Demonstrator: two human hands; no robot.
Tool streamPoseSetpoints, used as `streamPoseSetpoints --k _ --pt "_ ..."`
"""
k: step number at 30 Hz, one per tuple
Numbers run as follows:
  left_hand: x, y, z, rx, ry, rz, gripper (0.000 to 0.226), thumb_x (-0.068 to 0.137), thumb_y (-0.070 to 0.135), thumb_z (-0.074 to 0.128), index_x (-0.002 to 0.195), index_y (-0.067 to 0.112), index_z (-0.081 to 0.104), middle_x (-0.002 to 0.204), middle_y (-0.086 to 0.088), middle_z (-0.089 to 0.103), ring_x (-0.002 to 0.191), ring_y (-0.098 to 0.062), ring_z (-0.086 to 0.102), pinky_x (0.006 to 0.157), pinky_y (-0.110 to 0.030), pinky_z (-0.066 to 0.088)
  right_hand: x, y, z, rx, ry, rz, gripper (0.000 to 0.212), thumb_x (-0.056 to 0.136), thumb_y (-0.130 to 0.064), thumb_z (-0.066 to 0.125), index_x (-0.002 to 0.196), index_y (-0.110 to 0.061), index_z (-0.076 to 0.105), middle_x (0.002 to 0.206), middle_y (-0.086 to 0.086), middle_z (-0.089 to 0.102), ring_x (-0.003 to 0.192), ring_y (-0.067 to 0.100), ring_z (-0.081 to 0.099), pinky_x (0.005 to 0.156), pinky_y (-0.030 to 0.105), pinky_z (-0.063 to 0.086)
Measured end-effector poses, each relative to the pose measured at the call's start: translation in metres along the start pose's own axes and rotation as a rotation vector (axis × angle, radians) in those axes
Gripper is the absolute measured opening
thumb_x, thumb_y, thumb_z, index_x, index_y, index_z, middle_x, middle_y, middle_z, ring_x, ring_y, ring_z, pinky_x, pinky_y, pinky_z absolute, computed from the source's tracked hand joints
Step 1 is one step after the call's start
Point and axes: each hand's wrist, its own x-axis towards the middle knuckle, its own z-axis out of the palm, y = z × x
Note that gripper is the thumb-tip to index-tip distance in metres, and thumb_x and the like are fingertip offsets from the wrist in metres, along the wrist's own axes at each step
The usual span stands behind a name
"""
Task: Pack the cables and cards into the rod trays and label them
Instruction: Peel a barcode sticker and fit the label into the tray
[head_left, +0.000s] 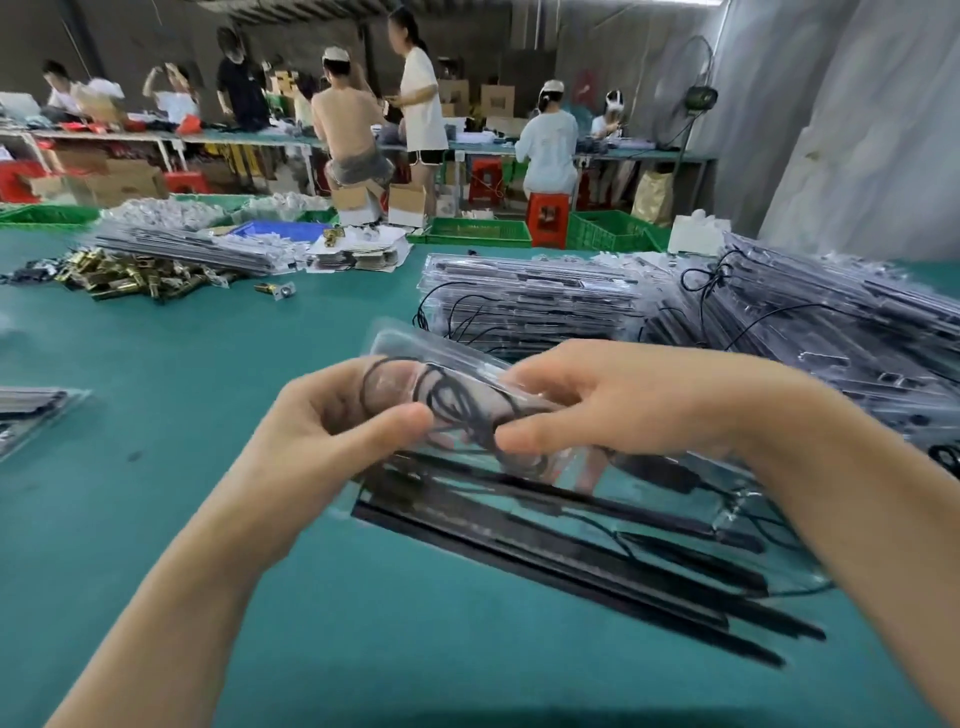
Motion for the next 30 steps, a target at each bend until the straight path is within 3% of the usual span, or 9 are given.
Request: streamPoseSetpoints --k 2,7,11,14,17,19,24,28,30 --pt "0.013 0.005 -0.009 0.057 -0.133 -0.063 0.029 0.077 0.043 0.083 0.103 0.029 0.080 0.096 0.002 0.080 0.082 -0.009 0.075 0.071 -0.018 0.057 0.007 0.004 -0.007 0.015 -0.089 0.031 0.011 0.095 -0.048 0.064 0.095 -0.038 0.068 0.098 -0.007 0.071 0.095 0.020 0.071 0.077 0.048 0.063" --pt "0.021 -0.030 -0.010 0.055 -0.081 -0.265 0.026 0.083 0.040 0.078 0.104 0.023 0.078 0.104 -0.007 0.078 0.092 -0.022 0.075 0.083 -0.037 0.057 0.030 0.027 0.006 -0.013 -0.159 0.134 0.021 0.096 -0.054 0.061 0.097 -0.033 0.065 0.084 -0.024 0.066 0.079 -0.007 0.061 0.070 0.014 0.046" --pt "0.008 -0.058 -0.019 -0.074 0.021 -0.443 0.034 0.078 0.039 0.081 0.102 0.016 0.077 0.090 -0.007 0.077 0.068 -0.017 0.073 0.060 -0.024 0.059 0.036 0.053 0.014 0.093 -0.189 0.287 0.044 0.094 -0.048 0.067 0.107 -0.007 0.058 0.100 0.006 0.078 0.089 0.021 0.076 0.071 0.032 0.060" --pt "-0.008 -0.075 -0.030 -0.159 0.158 -0.531 0.048 0.070 0.046 0.080 0.107 0.015 0.076 0.098 -0.012 0.078 0.075 -0.024 0.076 0.061 -0.024 0.060 0.018 0.074 -0.003 -0.047 -0.146 0.324 0.038 0.092 -0.053 0.066 0.101 -0.016 0.063 0.093 -0.003 0.079 0.088 0.015 0.075 0.079 0.037 0.057" --pt "-0.021 -0.088 -0.030 -0.210 0.229 -0.614 0.040 0.073 0.055 0.075 0.098 0.024 0.080 0.101 -0.008 0.079 0.078 -0.021 0.078 0.057 -0.020 0.057 0.005 0.093 -0.007 -0.155 -0.049 0.330 0.031 0.093 -0.056 0.063 0.095 -0.026 0.070 0.090 -0.010 0.078 0.088 0.013 0.072 0.090 0.034 0.053" --pt "-0.026 -0.095 -0.027 -0.142 0.208 -0.700 0.042 0.082 0.066 0.061 0.095 0.031 0.080 0.098 -0.004 0.080 0.079 -0.017 0.078 0.054 -0.019 0.057 0.005 0.105 0.003 -0.126 -0.038 0.322 0.028 0.095 -0.053 0.063 0.095 -0.025 0.071 0.089 -0.009 0.077 0.079 0.007 0.069 0.083 0.025 0.050" --pt "-0.039 -0.104 -0.035 -0.161 0.015 -0.759 0.048 0.091 0.053 0.060 0.119 0.017 0.075 0.115 -0.015 0.075 0.105 -0.034 0.073 0.091 -0.045 0.059 0.008 0.132 0.018 -0.101 -0.084 0.352 0.025 0.093 -0.053 0.065 0.093 -0.029 0.072 0.089 -0.004 0.076 0.071 0.000 0.059 0.069 0.015 0.043" --pt "-0.052 -0.096 -0.046 0.038 -0.086 -0.739 0.041 0.086 0.050 0.067 0.072 0.012 0.072 0.076 -0.005 0.068 0.070 -0.017 0.063 0.072 -0.028 0.053 0.013 0.138 0.019 -0.042 -0.185 0.349 0.025 0.093 -0.054 0.066 0.094 -0.030 0.071 0.087 -0.005 0.078 0.073 0.000 0.063 0.068 0.007 0.042" --pt "-0.057 -0.096 -0.053 0.078 -0.093 -0.740 0.040 0.085 0.043 0.071 0.083 0.002 0.074 0.076 -0.011 0.066 0.070 -0.017 0.062 0.071 -0.027 0.054 0.018 0.136 0.017 -0.055 -0.197 0.340 0.024 0.092 -0.056 0.066 0.094 -0.033 0.071 0.088 -0.007 0.078 0.076 0.001 0.066 0.073 0.013 0.043"
